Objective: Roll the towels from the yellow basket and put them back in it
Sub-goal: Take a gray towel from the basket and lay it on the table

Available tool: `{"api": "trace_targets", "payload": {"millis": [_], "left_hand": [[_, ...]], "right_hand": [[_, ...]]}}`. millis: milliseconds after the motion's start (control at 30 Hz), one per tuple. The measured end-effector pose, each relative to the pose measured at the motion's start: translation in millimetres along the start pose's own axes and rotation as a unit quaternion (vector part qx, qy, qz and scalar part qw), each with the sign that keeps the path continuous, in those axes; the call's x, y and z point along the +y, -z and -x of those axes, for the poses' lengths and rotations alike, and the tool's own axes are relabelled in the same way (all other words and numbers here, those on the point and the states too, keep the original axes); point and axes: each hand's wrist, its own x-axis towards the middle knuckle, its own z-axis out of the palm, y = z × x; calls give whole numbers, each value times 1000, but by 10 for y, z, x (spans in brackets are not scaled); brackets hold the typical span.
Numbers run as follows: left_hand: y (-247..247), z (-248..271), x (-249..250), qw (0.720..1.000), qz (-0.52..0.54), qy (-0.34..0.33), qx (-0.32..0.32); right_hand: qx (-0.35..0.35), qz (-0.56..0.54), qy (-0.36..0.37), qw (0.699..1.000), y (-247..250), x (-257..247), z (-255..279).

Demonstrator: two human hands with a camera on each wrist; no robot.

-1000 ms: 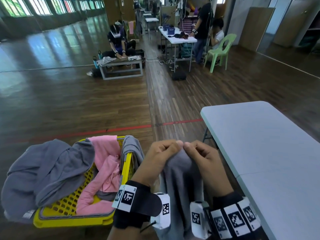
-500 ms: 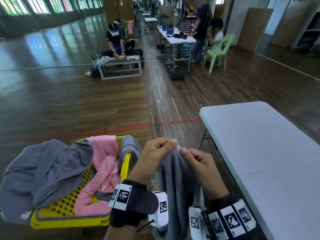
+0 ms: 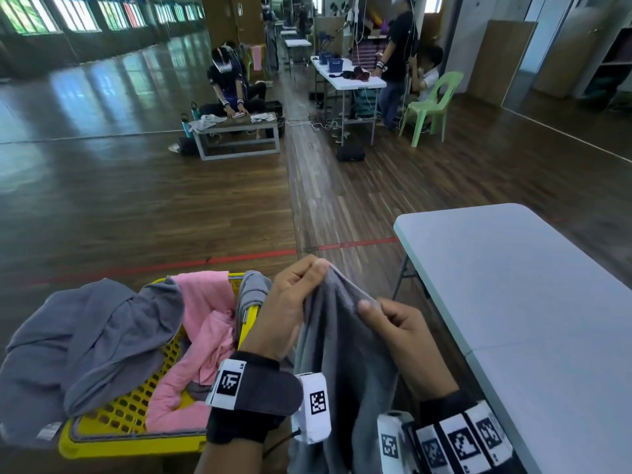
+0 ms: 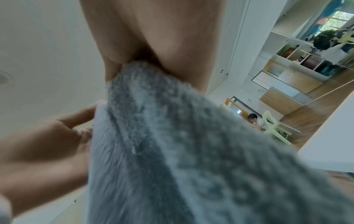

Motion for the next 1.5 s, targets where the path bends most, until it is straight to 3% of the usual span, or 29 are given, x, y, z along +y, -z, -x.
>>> {"api": "trace_targets", "payload": {"millis": [67,133,167,233,300,367,500,567,600,700,767,800,900,967,1000,1067,1133,1167,1200,1267,1333,1367,1433,1500], "left_hand": [[4,34,-43,987,-119,41,-98],[-27,83,-91,971,-140,87,-175],[-52,99,-82,975,-94,99,-174],[-72,85,-38,992,3,75,-102],[-44,29,-8,999,44,32,-4],[9,-11,-28,998,48,15,30],[-8,62,-109,982,-46,109,-147],[-31,86,-117,977,-23,114,-179],[-41,82,-102,984,-2,95,-150],[1,-2,-90,998,48,20,25],[54,-41,-117,994,70,-2,81],[69,-35,-129,997,42,2,59],[33,38,-200,983,-103,90,-127],[5,48,-217,974,-87,114,-176],[-12,40,-206,982,-53,103,-152],[-28,-9,-177,997,16,59,-35],[-7,-53,-138,992,95,10,85],[13,-63,-116,988,110,-2,110],[43,-62,-106,991,92,-3,97],[70,-20,-87,997,-46,52,-32],[51,32,-118,966,-127,128,-185],[24,50,-119,960,-127,133,-210],[-33,44,-91,978,-74,104,-166],[-33,20,-48,996,-21,53,-64]], "right_hand": [[32,-12,35,999,26,-107,-37],[32,-7,67,997,29,-209,-98],[21,-4,71,997,14,-220,-119],[-7,-2,54,999,-22,-164,-119],[-19,1,23,1000,-55,-54,-83],[-10,-3,11,1000,-67,-18,-60],[33,-10,69,997,-27,-191,-147],[26,-7,73,997,-39,-213,-185],[24,-5,64,998,-47,-186,-185],[14,5,17,1000,-62,-18,-128],[22,-2,-1,1000,-58,39,-98],[33,-7,5,999,-45,12,-99],[54,3,62,997,22,-153,-168],[38,14,72,997,31,-185,-203],[29,17,62,998,25,-154,-198],[17,21,20,999,2,-31,-148],[18,15,-8,1000,-21,75,-86],[25,16,-9,1000,-20,84,-71],[36,17,-2,999,-12,59,-70],[66,6,31,997,19,-58,-91],[74,2,58,996,35,-146,-132],[64,4,63,996,29,-162,-144],[40,1,57,998,5,-136,-135],[28,0,28,999,10,-40,-105]]}}
